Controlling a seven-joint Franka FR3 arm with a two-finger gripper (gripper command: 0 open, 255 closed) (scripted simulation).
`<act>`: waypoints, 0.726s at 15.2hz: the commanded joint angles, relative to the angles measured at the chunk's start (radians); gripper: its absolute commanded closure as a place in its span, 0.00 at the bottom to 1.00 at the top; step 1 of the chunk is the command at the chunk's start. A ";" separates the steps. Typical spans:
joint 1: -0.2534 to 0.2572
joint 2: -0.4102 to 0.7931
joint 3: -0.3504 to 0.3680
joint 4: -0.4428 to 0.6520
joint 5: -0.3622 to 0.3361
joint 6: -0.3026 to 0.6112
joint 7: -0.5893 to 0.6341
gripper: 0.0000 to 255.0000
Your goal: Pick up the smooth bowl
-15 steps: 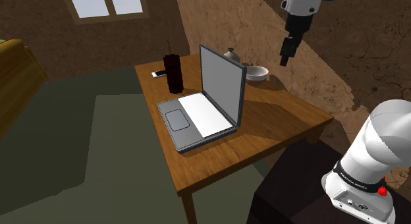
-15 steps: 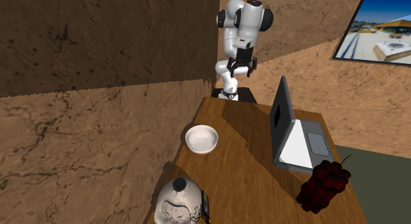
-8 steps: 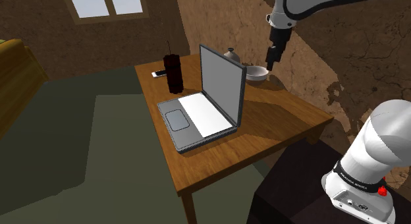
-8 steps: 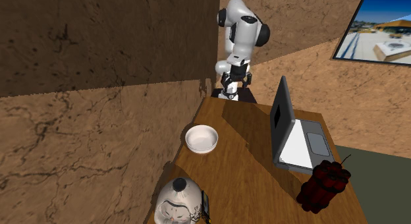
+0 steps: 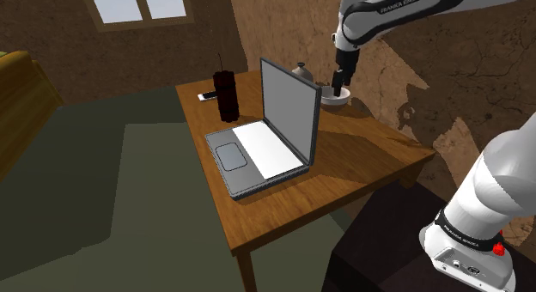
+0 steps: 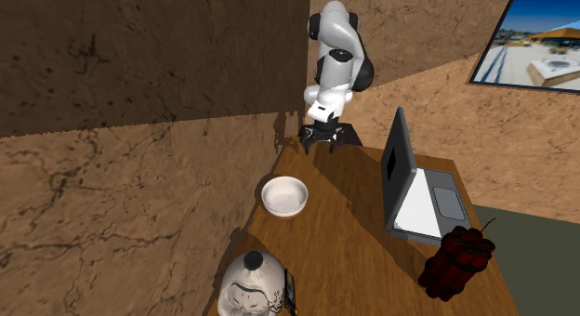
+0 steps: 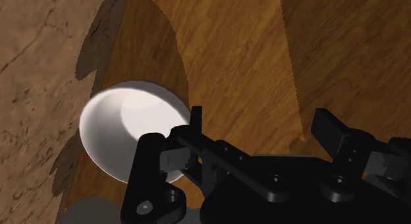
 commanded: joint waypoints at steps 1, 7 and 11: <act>-0.006 0.076 -0.014 0.039 0.003 0.039 -0.020 0.00; -0.029 0.300 -0.042 0.193 0.029 0.110 -0.080 0.00; -0.038 0.368 -0.046 0.224 0.039 0.146 -0.093 0.00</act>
